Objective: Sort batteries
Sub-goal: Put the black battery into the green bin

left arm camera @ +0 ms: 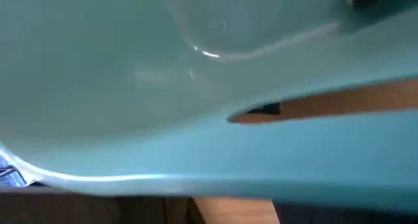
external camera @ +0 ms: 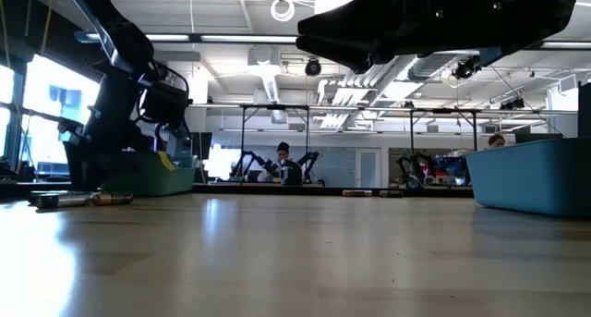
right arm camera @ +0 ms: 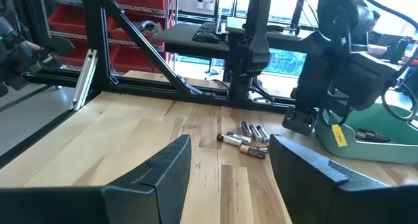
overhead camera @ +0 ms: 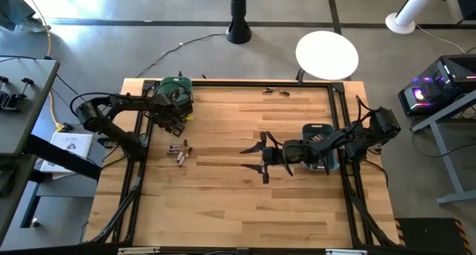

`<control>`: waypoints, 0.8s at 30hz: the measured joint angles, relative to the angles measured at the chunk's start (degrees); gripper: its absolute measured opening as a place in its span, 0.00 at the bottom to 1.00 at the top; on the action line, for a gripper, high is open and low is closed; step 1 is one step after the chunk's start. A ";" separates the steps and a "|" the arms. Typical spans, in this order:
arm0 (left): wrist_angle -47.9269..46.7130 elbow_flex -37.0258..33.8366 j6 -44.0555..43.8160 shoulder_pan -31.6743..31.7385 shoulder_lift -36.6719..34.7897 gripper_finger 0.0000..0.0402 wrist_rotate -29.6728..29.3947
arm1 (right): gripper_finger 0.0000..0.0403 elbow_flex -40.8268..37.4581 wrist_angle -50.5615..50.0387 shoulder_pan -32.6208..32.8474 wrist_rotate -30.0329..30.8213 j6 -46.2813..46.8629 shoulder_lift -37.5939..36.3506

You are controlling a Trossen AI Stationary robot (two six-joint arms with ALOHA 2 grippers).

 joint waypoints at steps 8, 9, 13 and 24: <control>-0.15 0.64 1.52 3.93 0.03 0.55 0.09 | 0.50 0.00 -0.13 0.00 -0.02 0.00 0.00; -0.17 0.64 1.54 4.14 0.03 0.56 -0.05 | 0.50 0.00 -0.14 0.00 -0.02 0.00 0.00; -0.34 0.67 1.49 4.09 -0.40 0.58 -0.20 | 0.50 0.00 -0.36 0.00 -0.02 0.00 0.00; 0.03 0.97 -1.84 1.51 -6.84 0.58 -0.62 | 0.50 0.00 -0.35 0.00 -0.02 0.00 0.00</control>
